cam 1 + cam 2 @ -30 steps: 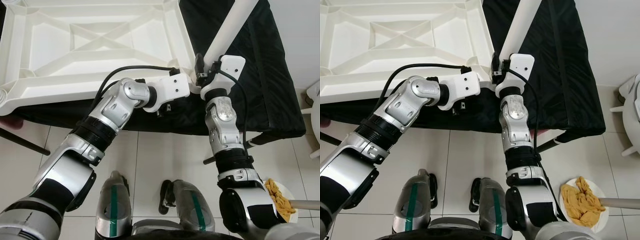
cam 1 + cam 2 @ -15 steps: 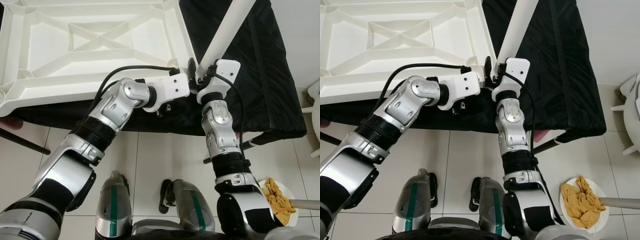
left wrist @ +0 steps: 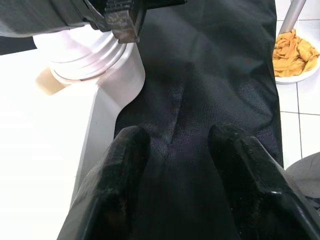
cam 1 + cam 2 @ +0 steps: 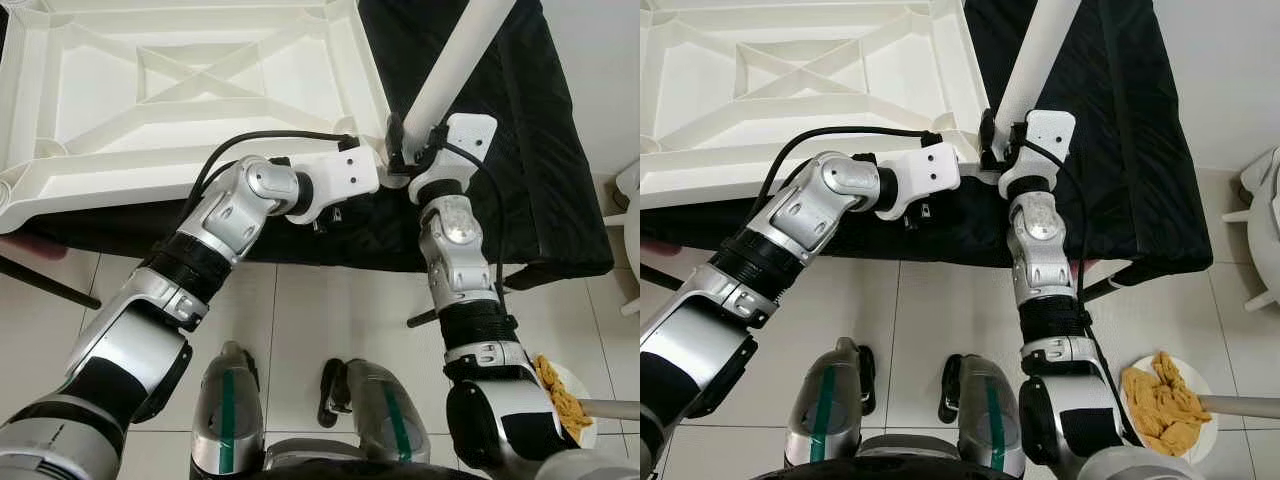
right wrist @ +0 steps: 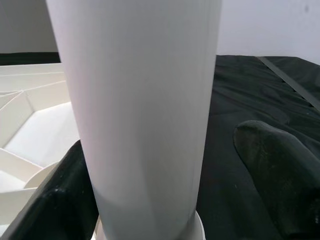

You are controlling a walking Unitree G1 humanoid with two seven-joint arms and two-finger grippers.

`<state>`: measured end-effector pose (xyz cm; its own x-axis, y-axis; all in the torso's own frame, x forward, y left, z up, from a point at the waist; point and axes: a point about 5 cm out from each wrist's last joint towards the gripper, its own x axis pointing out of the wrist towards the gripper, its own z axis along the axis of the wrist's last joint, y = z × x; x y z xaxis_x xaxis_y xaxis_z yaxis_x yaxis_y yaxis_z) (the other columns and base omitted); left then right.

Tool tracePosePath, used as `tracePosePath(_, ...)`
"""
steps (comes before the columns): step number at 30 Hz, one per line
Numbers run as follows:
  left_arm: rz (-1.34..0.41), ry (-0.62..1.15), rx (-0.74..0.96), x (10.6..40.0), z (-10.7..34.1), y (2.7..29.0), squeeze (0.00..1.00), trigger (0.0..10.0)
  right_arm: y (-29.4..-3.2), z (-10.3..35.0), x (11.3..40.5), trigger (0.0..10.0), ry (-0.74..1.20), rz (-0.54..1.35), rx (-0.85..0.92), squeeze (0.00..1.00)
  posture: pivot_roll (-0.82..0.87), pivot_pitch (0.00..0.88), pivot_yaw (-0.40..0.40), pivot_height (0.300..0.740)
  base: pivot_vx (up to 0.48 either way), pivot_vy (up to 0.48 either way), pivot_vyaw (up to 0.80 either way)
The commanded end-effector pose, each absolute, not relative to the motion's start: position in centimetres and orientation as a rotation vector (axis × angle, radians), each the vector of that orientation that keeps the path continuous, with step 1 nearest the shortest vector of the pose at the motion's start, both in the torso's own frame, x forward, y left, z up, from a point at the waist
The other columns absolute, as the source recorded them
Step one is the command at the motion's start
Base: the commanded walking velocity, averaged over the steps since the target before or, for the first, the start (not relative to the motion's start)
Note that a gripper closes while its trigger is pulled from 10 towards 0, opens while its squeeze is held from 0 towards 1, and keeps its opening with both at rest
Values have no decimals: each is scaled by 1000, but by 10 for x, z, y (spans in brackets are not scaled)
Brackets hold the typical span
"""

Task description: Building children table

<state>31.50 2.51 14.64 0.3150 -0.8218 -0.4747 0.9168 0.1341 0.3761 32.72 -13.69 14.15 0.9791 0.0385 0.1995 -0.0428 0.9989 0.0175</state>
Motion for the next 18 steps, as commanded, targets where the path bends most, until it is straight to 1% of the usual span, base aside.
tracePosePath(1,-1295,165,677,313,147,23,0,10000,-141,140,329,10000,-185,65,18,0,26,35,-71,740,0,0,0)
tracePosePath(11,-1298,167,673,312,146,22,0,10000,-152,140,335,10000,-161,172,5,0,25,40,-71,740,0,0,0)
tracePosePath(18,-1302,173,676,311,144,24,0,10000,-158,143,341,10000,-153,303,-28,0,33,38,-66,740,0,0,0)
